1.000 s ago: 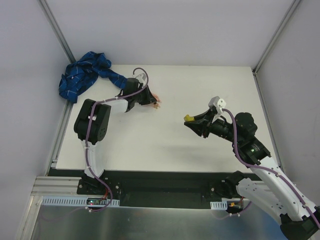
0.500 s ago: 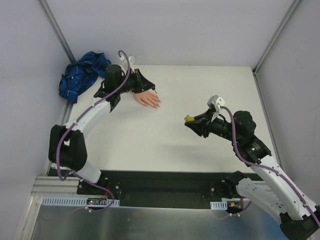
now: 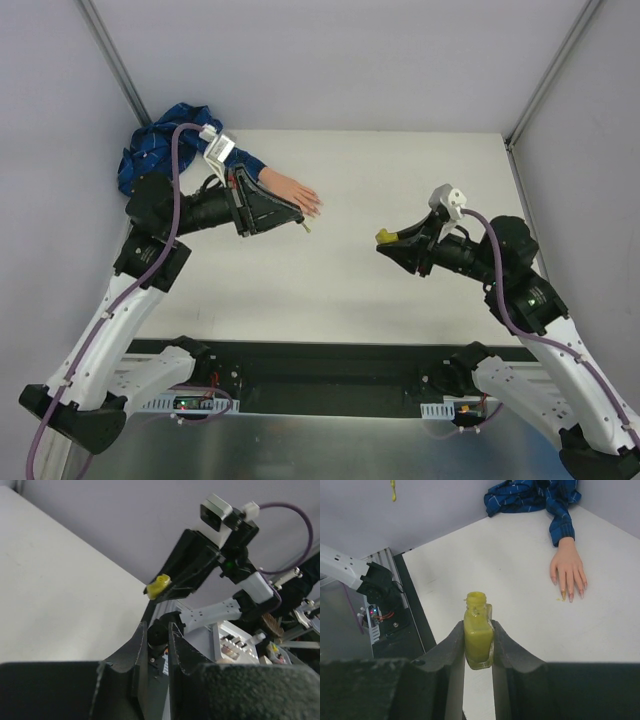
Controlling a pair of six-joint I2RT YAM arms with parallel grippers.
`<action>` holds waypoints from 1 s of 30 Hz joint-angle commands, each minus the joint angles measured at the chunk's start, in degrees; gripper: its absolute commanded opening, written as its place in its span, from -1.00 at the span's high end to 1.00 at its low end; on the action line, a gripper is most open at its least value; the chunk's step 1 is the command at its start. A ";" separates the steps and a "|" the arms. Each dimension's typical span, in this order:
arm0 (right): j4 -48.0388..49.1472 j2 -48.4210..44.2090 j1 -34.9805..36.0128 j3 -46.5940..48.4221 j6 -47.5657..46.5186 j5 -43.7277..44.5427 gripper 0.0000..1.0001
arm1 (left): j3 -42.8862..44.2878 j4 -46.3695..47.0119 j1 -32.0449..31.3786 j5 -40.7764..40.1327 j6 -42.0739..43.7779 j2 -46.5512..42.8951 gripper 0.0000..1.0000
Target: Paint the nails
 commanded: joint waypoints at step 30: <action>7.39 5.27 1.19 4.49 1.97 -16.79 1.00 | 15.64 -7.39 -18.47 -9.85 5.00 15.32 1.00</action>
